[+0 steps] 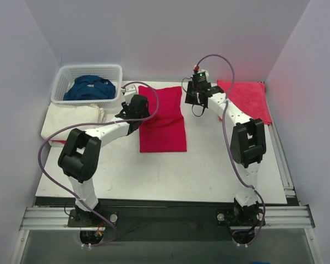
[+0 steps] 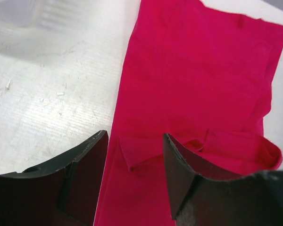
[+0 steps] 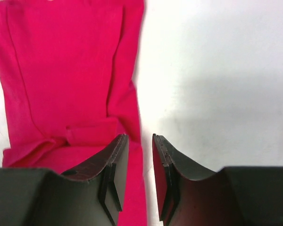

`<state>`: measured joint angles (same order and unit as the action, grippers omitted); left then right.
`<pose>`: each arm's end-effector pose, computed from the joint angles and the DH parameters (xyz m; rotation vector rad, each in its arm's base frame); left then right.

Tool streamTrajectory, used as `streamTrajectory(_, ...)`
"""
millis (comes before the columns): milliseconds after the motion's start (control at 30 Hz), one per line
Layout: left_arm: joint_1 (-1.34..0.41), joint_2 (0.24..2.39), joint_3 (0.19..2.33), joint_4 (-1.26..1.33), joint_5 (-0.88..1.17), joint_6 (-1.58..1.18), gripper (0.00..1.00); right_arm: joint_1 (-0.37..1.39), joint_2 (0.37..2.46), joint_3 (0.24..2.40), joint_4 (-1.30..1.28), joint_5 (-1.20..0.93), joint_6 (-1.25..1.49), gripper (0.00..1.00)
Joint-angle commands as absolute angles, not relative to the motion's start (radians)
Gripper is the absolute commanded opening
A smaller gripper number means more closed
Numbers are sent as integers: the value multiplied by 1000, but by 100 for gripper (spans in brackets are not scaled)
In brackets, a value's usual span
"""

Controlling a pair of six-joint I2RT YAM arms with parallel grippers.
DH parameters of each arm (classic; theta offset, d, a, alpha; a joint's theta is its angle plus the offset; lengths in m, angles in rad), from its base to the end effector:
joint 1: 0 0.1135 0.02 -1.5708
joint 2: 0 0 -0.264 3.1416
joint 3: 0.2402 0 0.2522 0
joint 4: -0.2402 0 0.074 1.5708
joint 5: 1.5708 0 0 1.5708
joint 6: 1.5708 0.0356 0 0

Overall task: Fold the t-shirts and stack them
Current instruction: Fold the folded rectangular tshirt in 1/3 of the way

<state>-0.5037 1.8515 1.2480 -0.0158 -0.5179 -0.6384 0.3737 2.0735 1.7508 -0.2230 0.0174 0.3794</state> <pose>0.3714 -0.1845 0.2166 -0.4237 2.0584 -0.1158 0.4585 0.1791 0.2672 0.0166 2.1462 0.4267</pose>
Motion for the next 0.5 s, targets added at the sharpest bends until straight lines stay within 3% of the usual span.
streamTrajectory(0,-503,1764,1266,94,-526,-580,60,354,2020,1770,-279,21,361,28)
streamTrajectory(200,-503,1663,1131,26,-431,-594,60,377,1884,1515,-287,-20,365,23)
streamTrajectory(467,-506,1670,1060,11,-258,-629,58,440,1856,1417,-264,-34,373,21)
